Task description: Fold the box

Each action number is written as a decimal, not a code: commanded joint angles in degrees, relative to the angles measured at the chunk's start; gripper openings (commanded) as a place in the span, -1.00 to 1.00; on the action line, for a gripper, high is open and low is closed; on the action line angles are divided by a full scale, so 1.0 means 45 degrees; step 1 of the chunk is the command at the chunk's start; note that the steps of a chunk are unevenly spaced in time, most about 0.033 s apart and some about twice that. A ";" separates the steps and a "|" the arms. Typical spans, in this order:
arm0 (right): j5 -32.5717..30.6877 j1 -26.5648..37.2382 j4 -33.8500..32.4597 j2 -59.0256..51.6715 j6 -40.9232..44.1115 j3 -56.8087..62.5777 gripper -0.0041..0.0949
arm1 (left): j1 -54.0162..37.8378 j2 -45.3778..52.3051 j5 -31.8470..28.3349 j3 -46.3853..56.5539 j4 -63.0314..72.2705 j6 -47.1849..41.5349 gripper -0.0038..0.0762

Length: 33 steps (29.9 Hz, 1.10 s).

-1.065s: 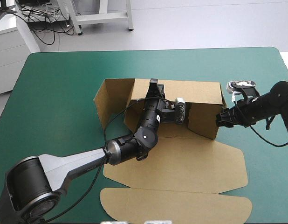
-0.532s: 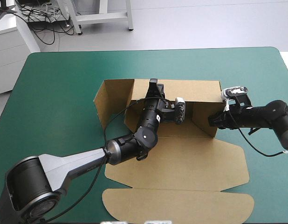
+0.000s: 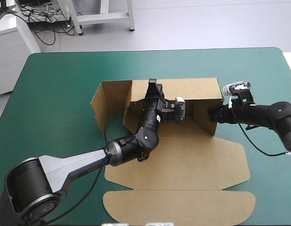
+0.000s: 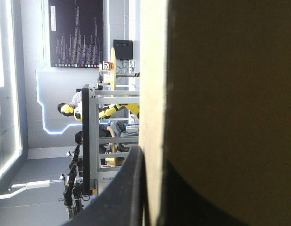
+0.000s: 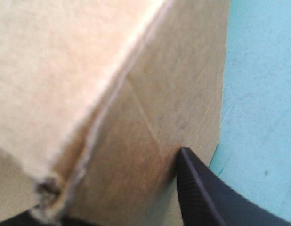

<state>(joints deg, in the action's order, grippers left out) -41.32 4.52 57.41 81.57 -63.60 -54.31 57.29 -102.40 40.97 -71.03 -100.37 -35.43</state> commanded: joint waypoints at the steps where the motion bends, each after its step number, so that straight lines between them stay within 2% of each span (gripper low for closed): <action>1: 0.0336 0.0011 0.1459 -0.0415 -0.0663 -0.0358 -0.28 | 0.0036 0.0519 -0.0214 -0.0163 -0.0147 -0.0304 -0.93; 3: 0.0491 0.0011 0.1508 -0.0415 -0.0696 -0.0358 -0.45 | 0.0036 0.0519 -0.0214 -0.0163 -0.0147 -0.0304 -0.93; 7: 0.0606 0.0011 0.1764 -0.0415 -0.1154 -0.0358 -0.96 | 0.0036 0.0519 -0.0245 -0.0163 -0.0147 -0.0304 -0.93; 17: 0.1244 -0.0020 0.1793 -0.0415 -0.1407 -0.0358 -0.91 | 0.0009 0.0519 0.0076 -0.0163 -0.0626 -0.0304 -0.88; 22: 0.2896 -0.0774 0.1793 -0.0415 -0.1384 -0.0358 -0.91 | 0.0009 0.0519 -0.0860 -0.0163 -0.0626 -0.0304 -0.65; 27: 0.4348 -0.1657 0.1551 -0.0206 -0.1037 -0.0358 -0.91 | 0.0009 0.0519 -0.1952 -0.0163 -0.0626 -0.0351 -0.33; 33: 0.4741 -0.1811 0.1184 0.0081 -0.0579 -0.0389 -0.91 | 0.0009 0.0546 -0.2248 -0.0353 -0.0648 -0.0748 -0.28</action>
<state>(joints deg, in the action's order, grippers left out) -19.48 -2.81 60.30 83.72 -67.33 -54.11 56.82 -102.40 33.88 -70.85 -99.77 -36.89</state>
